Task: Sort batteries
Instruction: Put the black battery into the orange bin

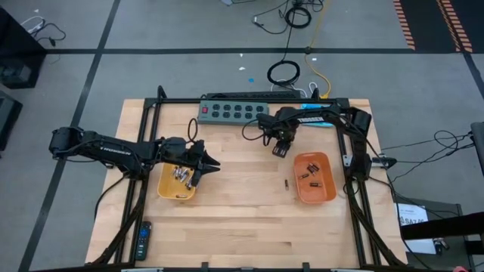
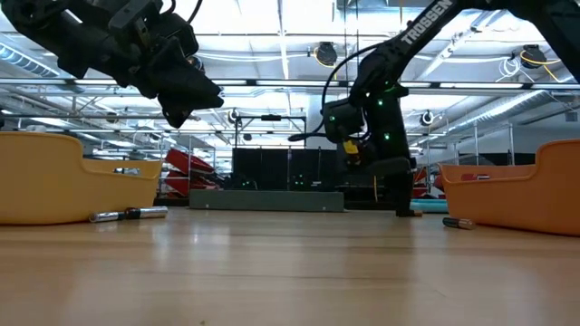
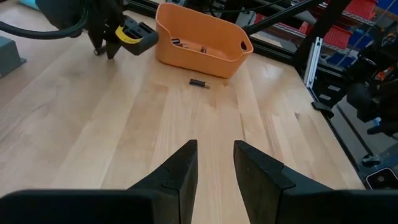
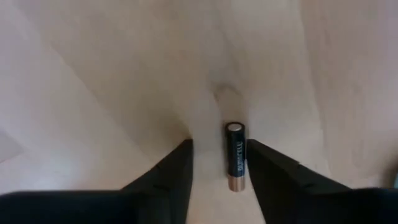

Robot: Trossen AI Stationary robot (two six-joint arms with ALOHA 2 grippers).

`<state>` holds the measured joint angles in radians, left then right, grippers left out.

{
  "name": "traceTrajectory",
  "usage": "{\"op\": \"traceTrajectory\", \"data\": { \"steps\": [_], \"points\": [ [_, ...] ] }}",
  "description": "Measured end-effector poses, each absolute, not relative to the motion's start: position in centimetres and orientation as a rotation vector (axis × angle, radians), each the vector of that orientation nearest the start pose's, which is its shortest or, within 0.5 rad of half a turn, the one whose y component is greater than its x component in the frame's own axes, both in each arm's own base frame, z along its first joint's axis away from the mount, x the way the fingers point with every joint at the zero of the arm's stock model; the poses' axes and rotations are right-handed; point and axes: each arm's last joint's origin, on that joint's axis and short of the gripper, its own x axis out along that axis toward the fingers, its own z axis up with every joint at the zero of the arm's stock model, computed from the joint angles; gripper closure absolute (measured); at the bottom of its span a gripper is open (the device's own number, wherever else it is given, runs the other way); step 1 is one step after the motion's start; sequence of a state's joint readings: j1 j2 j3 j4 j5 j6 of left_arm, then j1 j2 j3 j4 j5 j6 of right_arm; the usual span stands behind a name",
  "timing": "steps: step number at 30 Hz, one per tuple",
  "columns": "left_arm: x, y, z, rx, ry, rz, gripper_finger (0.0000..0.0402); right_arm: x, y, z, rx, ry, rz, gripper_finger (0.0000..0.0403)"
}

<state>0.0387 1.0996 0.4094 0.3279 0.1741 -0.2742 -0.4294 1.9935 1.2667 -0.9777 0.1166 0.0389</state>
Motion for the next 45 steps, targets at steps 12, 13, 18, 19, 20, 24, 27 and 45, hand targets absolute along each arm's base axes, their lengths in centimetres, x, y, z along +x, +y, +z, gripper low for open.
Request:
{"op": "traceTrajectory", "data": {
  "steps": [12,13,18,19,20,24,27,45],
  "points": [
    [21.7,0.3,19.5,-0.31,0.377,-0.084,0.0288,31.2,-13.7,12.8,0.255,1.673,-0.401,0.0393],
    [21.7,0.3,19.5,-0.31,0.377,-0.084,0.0288,31.4,-13.4,12.9,0.238,1.67,-0.4,0.0396],
    [21.7,0.3,19.5,-0.31,0.378,-0.084,0.0288,32.1,-11.6,15.0,0.162,1.653,-0.421,0.0399],
    [21.7,0.3,19.5,-0.31,0.379,-0.084,0.0288,32.3,-11.0,16.1,0.154,1.627,-0.415,0.04],
    [21.7,0.3,19.5,-0.31,0.379,-0.084,0.0288,32.5,-10.3,17.6,0.152,1.584,-0.407,0.04],
    [21.7,0.3,19.4,-0.311,0.383,-0.084,0.0288,32.2,-6.9,22.1,0.162,1.424,-0.367,0.0401],
    [21.7,0.3,19.4,-0.313,0.386,-0.087,0.0288,31.3,-4.1,24.9,0.173,1.331,-0.357,0.0401],
    [22.1,-1.6,20.7,-0.156,0.229,0.034,0.0288,20.2,3.8,19.1,0.338,1.21,-0.505,0.0338]
  ]
}}
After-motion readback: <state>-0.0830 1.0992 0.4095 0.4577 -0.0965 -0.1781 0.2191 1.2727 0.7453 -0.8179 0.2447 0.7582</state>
